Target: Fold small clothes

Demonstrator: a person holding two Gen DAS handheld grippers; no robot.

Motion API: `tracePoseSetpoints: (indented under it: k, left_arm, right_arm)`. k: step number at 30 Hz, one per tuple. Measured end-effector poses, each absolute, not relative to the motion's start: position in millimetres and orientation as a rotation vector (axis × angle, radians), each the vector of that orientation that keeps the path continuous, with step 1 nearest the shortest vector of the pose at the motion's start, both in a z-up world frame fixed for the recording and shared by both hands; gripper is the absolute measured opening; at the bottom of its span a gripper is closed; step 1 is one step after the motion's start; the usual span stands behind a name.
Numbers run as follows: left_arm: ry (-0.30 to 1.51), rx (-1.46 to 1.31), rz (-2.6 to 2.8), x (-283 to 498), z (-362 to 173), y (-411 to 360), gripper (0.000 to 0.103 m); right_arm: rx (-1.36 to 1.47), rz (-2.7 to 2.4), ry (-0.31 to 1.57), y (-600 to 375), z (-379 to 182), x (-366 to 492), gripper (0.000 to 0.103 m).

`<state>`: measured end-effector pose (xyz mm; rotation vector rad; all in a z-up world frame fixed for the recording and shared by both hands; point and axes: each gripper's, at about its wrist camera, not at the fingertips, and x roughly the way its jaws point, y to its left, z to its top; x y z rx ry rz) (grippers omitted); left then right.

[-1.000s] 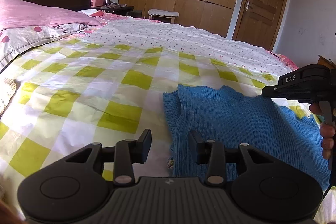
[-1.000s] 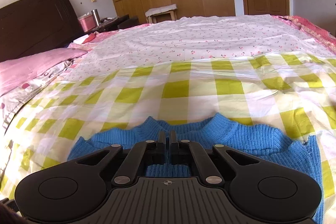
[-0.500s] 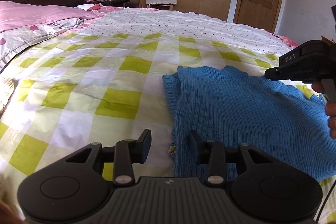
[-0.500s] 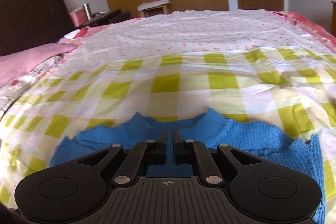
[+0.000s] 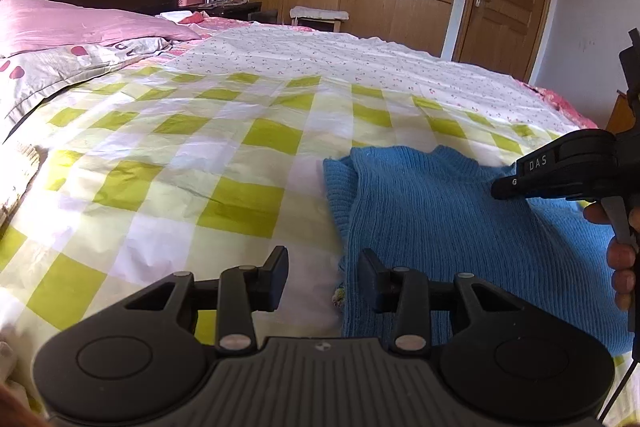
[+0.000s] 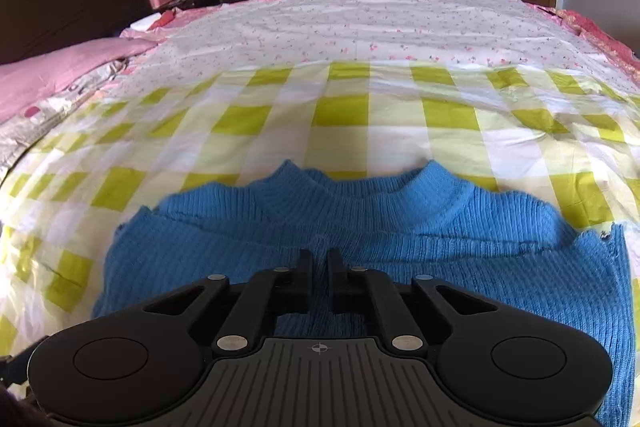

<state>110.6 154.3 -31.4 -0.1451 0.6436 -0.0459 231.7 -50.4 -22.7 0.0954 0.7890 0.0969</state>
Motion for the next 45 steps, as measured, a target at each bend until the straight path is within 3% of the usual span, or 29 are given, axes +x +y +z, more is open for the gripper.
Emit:
tracePoseSetpoints:
  k: [7,11,13,24,35,36,38,45]
  left_arm:
    - [0.583,-0.148,-0.059,104.7,-24.0,151.9,0.045]
    - [0.68,-0.088,-0.017,115.9,-41.1,146.7,0.045]
    - [0.699,-0.09,-0.014,117.2,-44.3,148.6,0.046]
    - [0.707,-0.077,-0.005,112.7,-40.0,149.1,0.046]
    - [0.731,-0.089,-0.038,113.1,-44.1,145.8,0.045]
    - [0.73,-0.085,-0.037,112.7,-44.0,145.2,0.046]
    - [0.727,-0.074,-0.034,111.2,-43.8,143.4,0.046]
    - [0.723,-0.05,-0.033,107.3,-41.6,139.0,0.045]
  right_arm:
    - [0.155,0.106,0.648,-50.9,0.9,227.7,0.006]
    - [0.136,0.085,0.752,-43.4,-28.0,249.3,0.006]
    - [0.102,0.083,0.802,-39.4,-42.3,253.5,0.009]
    - [0.051,0.132,0.638,-38.5,-3.7,196.0,0.03]
    - [0.051,-0.119,0.706,-133.3,-31.3,142.4,0.03]
    - [0.075,-0.138,0.721,-145.2,-36.8,142.6,0.023]
    - [0.146,-0.164,0.722,-163.7,-39.1,139.8,0.023]
    - [0.134,-0.163,0.67,-160.1,-24.0,126.1,0.025]
